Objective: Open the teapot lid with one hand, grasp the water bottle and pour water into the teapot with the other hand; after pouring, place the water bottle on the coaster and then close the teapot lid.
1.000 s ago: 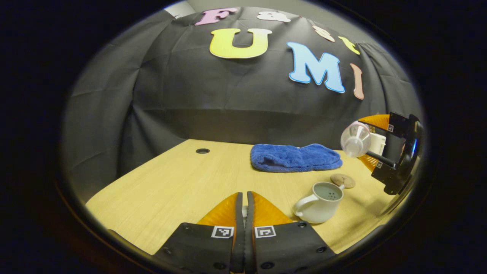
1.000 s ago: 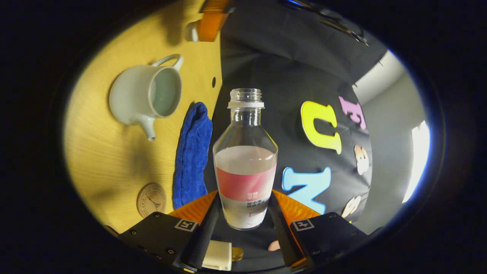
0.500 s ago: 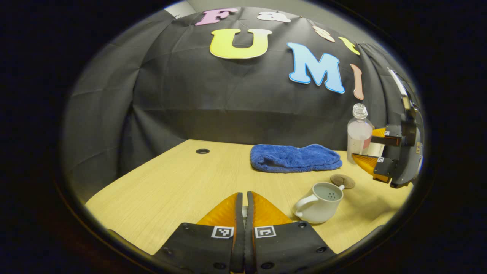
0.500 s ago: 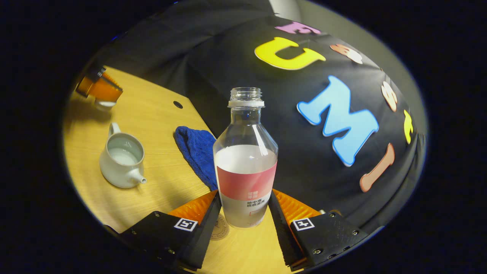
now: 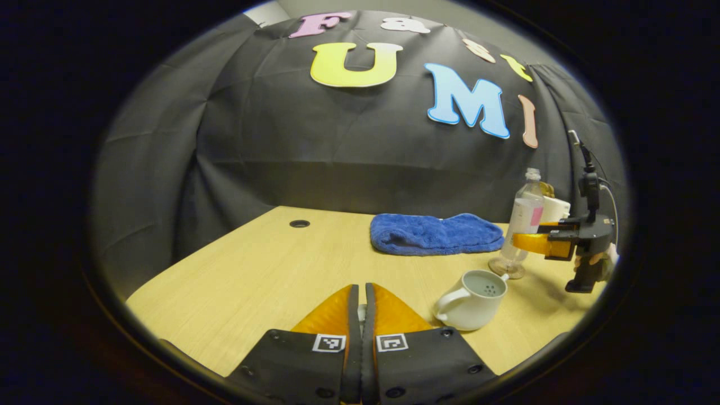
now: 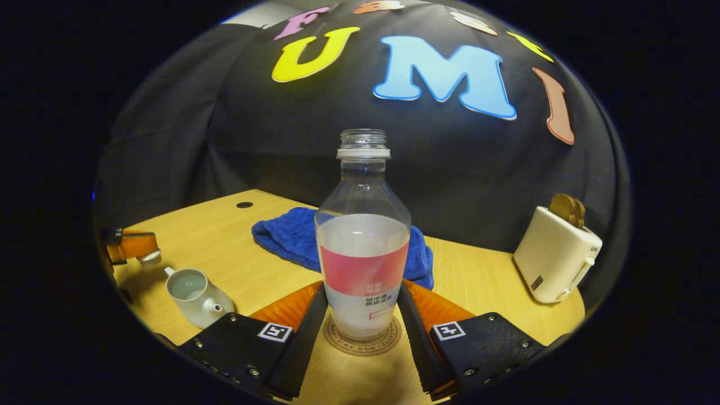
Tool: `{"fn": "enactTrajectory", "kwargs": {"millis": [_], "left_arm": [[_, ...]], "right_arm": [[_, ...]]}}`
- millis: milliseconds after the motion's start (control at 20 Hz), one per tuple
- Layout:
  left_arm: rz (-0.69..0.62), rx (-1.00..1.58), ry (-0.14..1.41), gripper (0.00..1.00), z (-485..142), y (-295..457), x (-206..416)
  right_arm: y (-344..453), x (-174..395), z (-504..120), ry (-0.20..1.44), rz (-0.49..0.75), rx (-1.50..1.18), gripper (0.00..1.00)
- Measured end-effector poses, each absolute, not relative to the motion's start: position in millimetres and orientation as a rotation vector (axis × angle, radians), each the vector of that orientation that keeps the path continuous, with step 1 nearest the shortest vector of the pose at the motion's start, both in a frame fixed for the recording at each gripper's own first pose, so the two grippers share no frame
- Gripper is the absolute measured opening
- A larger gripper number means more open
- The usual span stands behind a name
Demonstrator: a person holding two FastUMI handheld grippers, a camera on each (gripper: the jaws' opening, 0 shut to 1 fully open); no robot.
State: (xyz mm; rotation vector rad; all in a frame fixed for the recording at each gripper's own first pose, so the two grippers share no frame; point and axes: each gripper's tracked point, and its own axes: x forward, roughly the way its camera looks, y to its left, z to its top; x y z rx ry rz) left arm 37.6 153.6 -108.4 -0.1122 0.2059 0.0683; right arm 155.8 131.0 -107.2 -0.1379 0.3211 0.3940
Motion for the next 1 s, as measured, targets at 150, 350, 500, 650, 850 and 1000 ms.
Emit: {"fn": "enactTrajectory", "kwargs": {"millis": [150,350,500,650,850,1000], "left_arm": [[0.067,-0.114,0.204,0.06,-108,153,39],[0.067,-0.112,0.206,0.06,-108,154,37],[0.068,-0.108,0.207,0.06,-108,153,38],[0.067,-0.103,0.204,0.06,-108,152,38],[0.065,-0.087,0.205,0.06,-107,150,38],[0.050,-0.083,0.211,0.06,-107,144,39]], "right_arm": [[127,161,-116,0.356,0.379,-0.096,0.76],[126,162,-117,0.358,0.374,-0.095,0.76],[126,160,-119,0.361,0.365,-0.119,0.74],[121,159,-114,0.339,0.340,-0.139,0.82],[117,151,-100,0.306,0.323,-0.114,0.82],[108,143,-82,0.260,0.300,-0.100,0.82]]}}
